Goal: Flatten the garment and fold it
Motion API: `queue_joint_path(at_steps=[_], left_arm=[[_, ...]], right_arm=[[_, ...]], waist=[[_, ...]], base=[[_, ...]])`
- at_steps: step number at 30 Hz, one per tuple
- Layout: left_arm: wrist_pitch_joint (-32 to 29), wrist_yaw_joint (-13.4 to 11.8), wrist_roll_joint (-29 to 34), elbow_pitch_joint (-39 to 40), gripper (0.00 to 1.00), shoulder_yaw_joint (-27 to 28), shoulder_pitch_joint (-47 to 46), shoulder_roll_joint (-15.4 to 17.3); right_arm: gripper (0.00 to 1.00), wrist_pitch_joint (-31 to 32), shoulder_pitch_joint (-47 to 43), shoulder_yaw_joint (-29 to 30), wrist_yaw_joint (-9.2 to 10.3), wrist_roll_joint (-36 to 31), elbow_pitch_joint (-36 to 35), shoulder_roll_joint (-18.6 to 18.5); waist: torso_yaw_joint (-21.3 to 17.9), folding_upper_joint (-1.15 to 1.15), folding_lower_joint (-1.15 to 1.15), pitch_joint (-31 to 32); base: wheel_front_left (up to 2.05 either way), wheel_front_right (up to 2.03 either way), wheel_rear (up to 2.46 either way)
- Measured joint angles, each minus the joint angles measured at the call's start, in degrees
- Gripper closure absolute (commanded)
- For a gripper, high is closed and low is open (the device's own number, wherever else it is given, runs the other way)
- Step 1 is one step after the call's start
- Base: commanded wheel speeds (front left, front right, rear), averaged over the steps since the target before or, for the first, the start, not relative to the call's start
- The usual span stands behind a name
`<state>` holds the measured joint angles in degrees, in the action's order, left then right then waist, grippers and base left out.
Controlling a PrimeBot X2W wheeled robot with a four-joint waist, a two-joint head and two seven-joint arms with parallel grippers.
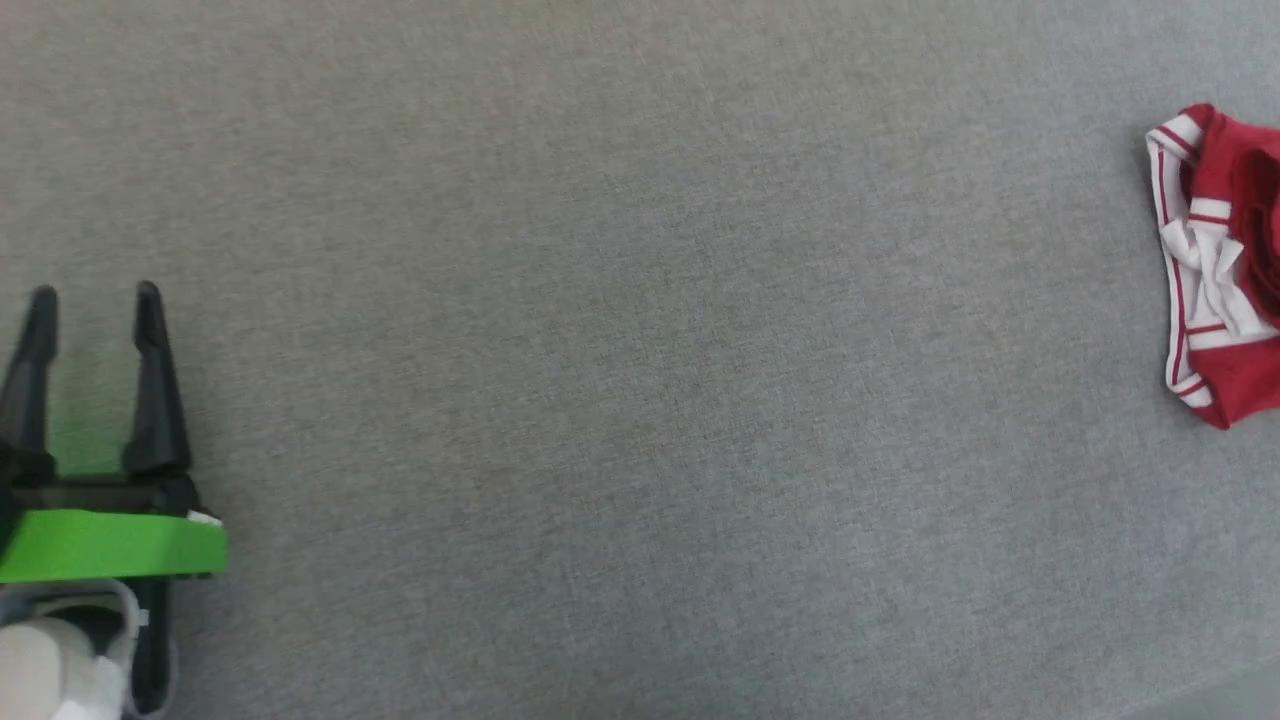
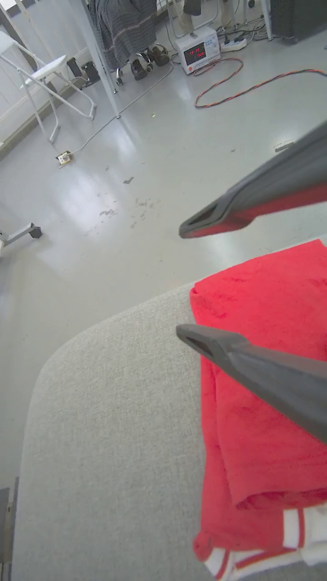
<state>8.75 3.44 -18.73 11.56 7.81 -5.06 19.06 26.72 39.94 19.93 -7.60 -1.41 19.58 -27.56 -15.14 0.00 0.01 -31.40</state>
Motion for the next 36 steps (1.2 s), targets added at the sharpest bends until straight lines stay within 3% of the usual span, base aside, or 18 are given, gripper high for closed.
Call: queue_joint_path(at_steps=[2, 8, 16, 23, 36], left_arm=[[1.77, -0.23, -0.46, -3.48, 0.0, -1.34, 0.03, -2.3], [3.92, -1.0, -0.48, -7.0, 0.0, -2.61, 0.01, -4.89], [5.04, -2.49, -0.51, -9.27, 0.0, -2.58, 0.63, -7.12], [5.31, -3.08, -0.47, -10.53, 0.0, -3.28, 2.19, -8.61], [4.32, -3.54, 1.34, -15.71, 0.0, -7.27, 2.33, -9.24]], right_arm=[[0.0, -4.91, 0.21, -3.78, 0.01, 4.78, -4.19, -0.09], [0.0, -11.76, 0.27, -9.93, 0.0, 13.96, -11.96, 2.57], [0.0, -20.69, -4.62, -13.34, 0.02, 19.06, -20.09, 13.9], [0.0, -28.52, -15.09, -14.08, 0.02, 17.47, -22.67, 23.96], [0.0, -40.41, -32.61, -17.62, 0.03, 17.84, -12.67, 24.68]], waist=[[1.35, 0.0, 0.0, 3.16], [3.04, 0.0, -0.01, 10.23], [5.94, 0.0, -0.01, 20.08], [9.35, 0.0, -0.01, 26.71], [17.61, 0.0, -0.01, 32.51]], base=[[0.0, 0.0, 0.0], [0.0, 0.0, 0.0], [0.0, 0.0, 0.0], [0.0, 0.0, 0.0], [0.0, 0.0, 0.0]])
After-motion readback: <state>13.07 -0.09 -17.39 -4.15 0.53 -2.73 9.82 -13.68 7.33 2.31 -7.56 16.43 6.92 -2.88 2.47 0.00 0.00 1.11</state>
